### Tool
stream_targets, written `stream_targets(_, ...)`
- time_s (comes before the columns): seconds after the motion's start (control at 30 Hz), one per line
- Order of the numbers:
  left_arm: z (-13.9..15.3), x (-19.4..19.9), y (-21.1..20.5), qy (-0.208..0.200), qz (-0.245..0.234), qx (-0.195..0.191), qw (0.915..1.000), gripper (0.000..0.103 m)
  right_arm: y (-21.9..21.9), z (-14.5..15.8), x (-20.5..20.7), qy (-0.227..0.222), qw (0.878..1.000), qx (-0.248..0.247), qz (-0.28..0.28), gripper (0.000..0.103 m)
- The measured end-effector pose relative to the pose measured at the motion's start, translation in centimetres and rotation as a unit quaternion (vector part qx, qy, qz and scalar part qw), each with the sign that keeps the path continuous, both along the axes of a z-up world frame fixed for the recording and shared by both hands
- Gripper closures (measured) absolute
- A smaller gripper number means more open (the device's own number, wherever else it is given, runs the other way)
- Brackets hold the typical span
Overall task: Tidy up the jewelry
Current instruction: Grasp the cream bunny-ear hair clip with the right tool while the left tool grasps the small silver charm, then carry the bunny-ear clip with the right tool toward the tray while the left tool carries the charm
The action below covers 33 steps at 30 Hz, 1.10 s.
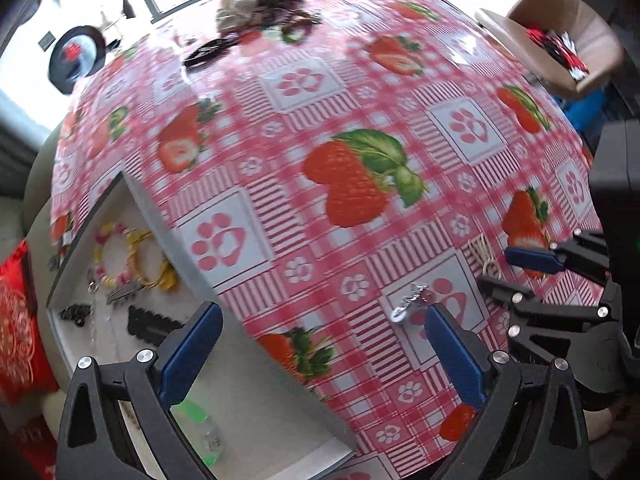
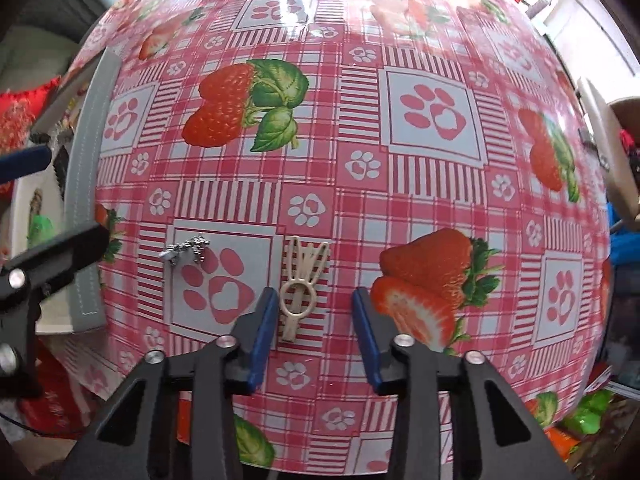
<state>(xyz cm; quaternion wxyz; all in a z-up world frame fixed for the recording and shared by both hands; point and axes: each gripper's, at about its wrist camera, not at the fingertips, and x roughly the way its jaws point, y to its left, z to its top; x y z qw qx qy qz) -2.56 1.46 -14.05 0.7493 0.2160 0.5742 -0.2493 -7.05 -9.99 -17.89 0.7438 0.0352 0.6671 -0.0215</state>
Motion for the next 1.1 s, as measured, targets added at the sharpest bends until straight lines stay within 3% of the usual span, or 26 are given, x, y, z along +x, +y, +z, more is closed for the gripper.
stream_targets(0.1,-0.5,-0.3,-0.7,0.007,-0.01,0.0,0.9999,0.0,0.4,0.0,0.0,-0.004,1.0,-0.014,0.007,0.082)
stream_targets(0.2,-1.0,-0.5,-1.4,0.014,-0.019,0.001,0.9997,0.0,-0.3,0.0,-0.5,-0.006,1.0,-0.009,0.004,0.082)
stream_targets(0.23,-1.1,-0.6,-1.6,0.015,-0.023,0.003,0.9996,0.007,-0.5,0.0,-0.6,-0.006,1.0,-0.008,0.002,0.082)
stream_targets(0.33,-2.0,-0.8,-2.4,0.025,-0.035,0.021,0.9989,0.009,-1.8,0.0,-0.5,-0.007,1.0,0.002,-0.008,0.082)
stream_targets(0.43,-2.8,-1.0,-3.0,0.039,-0.046,0.024,0.9979,0.023,-2.7,0.1,-0.8,-0.008,1.0,0.012,-0.017,0.082)
stream_targets(0.5,-3.4,-1.1,-3.4,0.044,-0.051,0.029,0.9973,0.024,-3.1,0.1,-0.7,-0.008,1.0,0.016,-0.022,0.082)
stream_targets(0.57,-3.9,-1.2,-3.8,0.055,-0.059,0.031,0.9962,0.041,-3.6,0.3,-0.9,-0.009,0.999,0.02,-0.024,0.082)
stream_targets(0.7,-4.6,-1.7,-4.4,0.057,-0.069,0.037,0.9953,0.043,-3.6,0.3,-1.1,-0.007,0.999,0.022,-0.025,0.082)
stream_targets(0.8,-4.4,-2.1,-4.9,0.049,-0.081,0.035,0.9949,0.065,-3.7,0.3,-1.1,-0.007,0.999,0.024,-0.025,0.082)
stream_targets(0.87,-4.2,-2.4,-5.7,0.048,-0.085,0.035,0.9946,0.092,-3.5,0.1,-0.9,-0.007,0.999,0.024,-0.025,0.082)
stream_targets(0.97,-3.9,-1.7,-5.6,0.064,-0.057,0.012,0.9963,0.092,-3.6,0.2,-0.9,-0.007,0.999,0.025,-0.026,0.082)
stream_targets(1.1,-2.7,0.0,-3.3,0.091,0.021,-0.049,0.9944,0.092,-3.6,0.2,-0.4,-0.005,0.998,0.043,-0.034,0.082)
